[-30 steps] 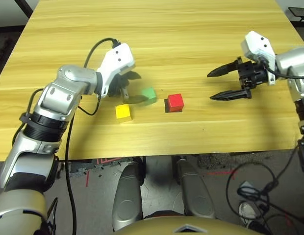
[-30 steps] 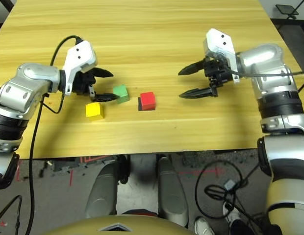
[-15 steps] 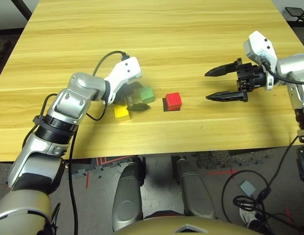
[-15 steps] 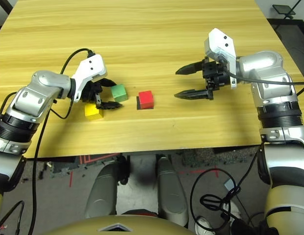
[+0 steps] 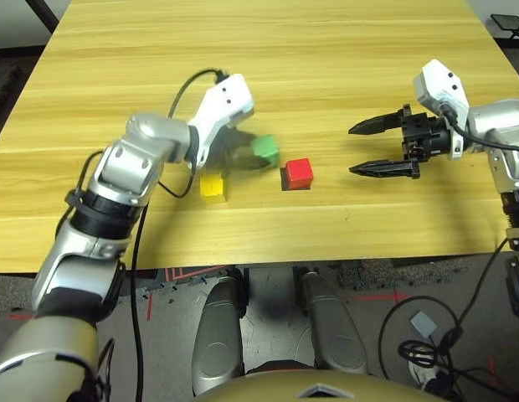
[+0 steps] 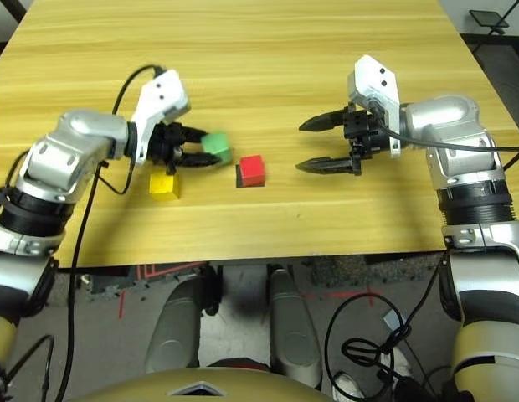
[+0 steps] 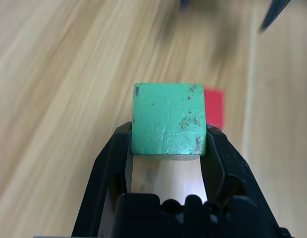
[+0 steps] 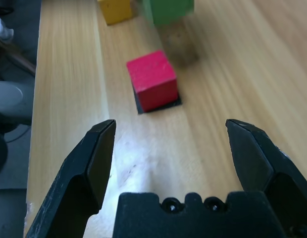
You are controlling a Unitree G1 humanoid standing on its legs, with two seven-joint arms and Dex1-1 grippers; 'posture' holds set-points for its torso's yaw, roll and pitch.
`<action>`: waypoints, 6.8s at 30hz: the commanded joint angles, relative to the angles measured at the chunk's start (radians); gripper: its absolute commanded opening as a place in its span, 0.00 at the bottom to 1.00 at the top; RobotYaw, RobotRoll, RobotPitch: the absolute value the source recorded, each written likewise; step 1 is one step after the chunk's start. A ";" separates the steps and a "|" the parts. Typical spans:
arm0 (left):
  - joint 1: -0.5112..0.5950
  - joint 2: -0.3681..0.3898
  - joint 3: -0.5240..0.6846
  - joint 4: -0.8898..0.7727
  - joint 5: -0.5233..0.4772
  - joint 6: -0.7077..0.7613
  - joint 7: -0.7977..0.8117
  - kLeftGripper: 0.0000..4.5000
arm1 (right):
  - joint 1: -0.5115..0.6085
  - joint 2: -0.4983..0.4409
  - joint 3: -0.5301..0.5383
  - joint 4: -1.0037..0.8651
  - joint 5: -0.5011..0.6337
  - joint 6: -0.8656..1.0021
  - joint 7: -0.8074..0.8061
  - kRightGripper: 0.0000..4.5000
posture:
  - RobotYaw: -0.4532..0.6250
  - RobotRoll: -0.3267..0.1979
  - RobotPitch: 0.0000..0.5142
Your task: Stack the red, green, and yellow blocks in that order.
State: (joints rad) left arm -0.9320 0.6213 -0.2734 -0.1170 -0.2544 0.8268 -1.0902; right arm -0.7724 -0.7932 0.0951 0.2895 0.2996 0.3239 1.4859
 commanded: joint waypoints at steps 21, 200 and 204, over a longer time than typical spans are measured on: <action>-0.047 -0.113 -0.116 -0.066 -0.030 0.134 0.067 0.45 | 0.102 -0.003 -0.042 -0.054 0.025 0.002 -0.067 1.00 | 0.47 0.72 0.51; -0.162 -0.052 -0.223 -0.065 -0.022 0.162 0.033 0.77 | 0.179 -0.005 -0.117 -0.097 0.120 -0.092 -0.042 1.00 | 0.41 0.79 0.54; -0.162 -0.058 -0.203 -0.062 -0.033 0.173 0.038 0.99 | 0.174 -0.002 -0.116 -0.092 0.119 -0.095 -0.042 1.00 | 0.42 0.78 0.54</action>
State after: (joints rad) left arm -1.1060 0.5693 -0.4862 -0.1694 -0.2799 0.9869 -1.0536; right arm -0.5992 -0.7958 -0.0086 0.1976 0.4078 0.2330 1.4415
